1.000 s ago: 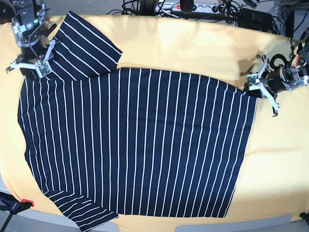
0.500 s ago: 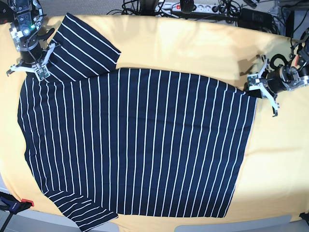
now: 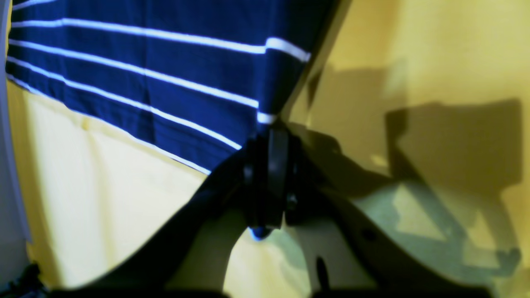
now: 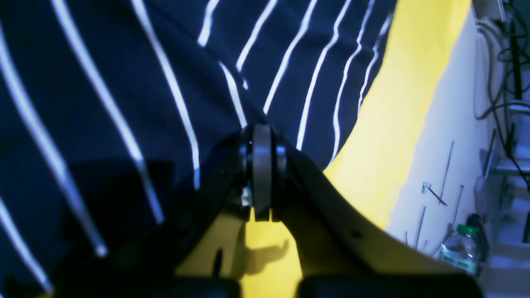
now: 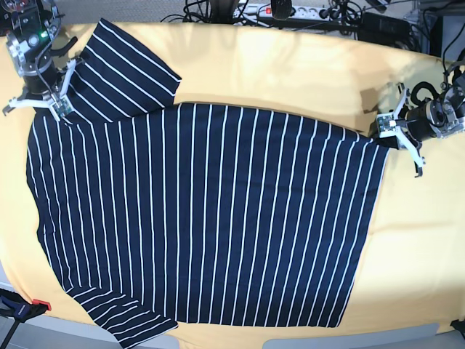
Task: Fold the T-shirt properly
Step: 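Lower both grippers and pinch the shirt's side edge, then fold the pinched side edge inward over the shirt body with both grippers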
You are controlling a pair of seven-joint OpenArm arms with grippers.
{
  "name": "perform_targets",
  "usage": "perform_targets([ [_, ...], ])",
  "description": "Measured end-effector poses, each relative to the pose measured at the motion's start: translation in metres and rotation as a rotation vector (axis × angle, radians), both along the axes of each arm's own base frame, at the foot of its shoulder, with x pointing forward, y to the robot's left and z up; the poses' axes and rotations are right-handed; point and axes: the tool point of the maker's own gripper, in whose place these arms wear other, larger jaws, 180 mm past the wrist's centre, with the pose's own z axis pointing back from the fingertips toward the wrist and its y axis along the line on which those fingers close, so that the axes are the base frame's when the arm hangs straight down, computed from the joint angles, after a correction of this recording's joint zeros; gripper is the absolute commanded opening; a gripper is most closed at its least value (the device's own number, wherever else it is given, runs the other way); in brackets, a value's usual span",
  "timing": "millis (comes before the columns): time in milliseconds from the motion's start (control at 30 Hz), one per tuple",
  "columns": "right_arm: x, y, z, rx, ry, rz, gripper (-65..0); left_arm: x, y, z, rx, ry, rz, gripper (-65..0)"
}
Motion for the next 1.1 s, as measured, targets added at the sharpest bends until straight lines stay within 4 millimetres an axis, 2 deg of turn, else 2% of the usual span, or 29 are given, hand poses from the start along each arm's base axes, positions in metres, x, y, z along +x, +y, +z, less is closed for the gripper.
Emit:
perform_targets([
  [200,-0.011,-0.005,0.028,-0.020,-0.036,0.002,-65.0,-0.002,-0.009,0.015,0.005,-0.016,-0.040,-65.0],
  [333,-0.021,-0.004,0.026,0.033,0.011,0.009,-65.0,-0.003,-0.012,0.019,-0.009,0.001,-0.008,-65.0],
  [467,-0.020,-0.008,0.030,0.048,0.013,0.001,-65.0,-0.005,-0.014,0.023,-0.018,0.016,0.007,-65.0],
  [800,-0.037,-0.003,0.021,0.083,0.099,0.017,-65.0,-0.051,-0.017,0.028,0.043,0.154,-0.111,-65.0],
  [967,-0.057,0.012,0.025,0.078,0.138,0.055,-65.0,-0.059,-0.019,0.040,0.051,0.181,-0.142,-65.0],
  [1100,-0.065,0.013,0.040,-0.002,0.125,0.069,-65.0,-0.079,-0.017,0.047,0.085,0.266,-0.207,-65.0],
])
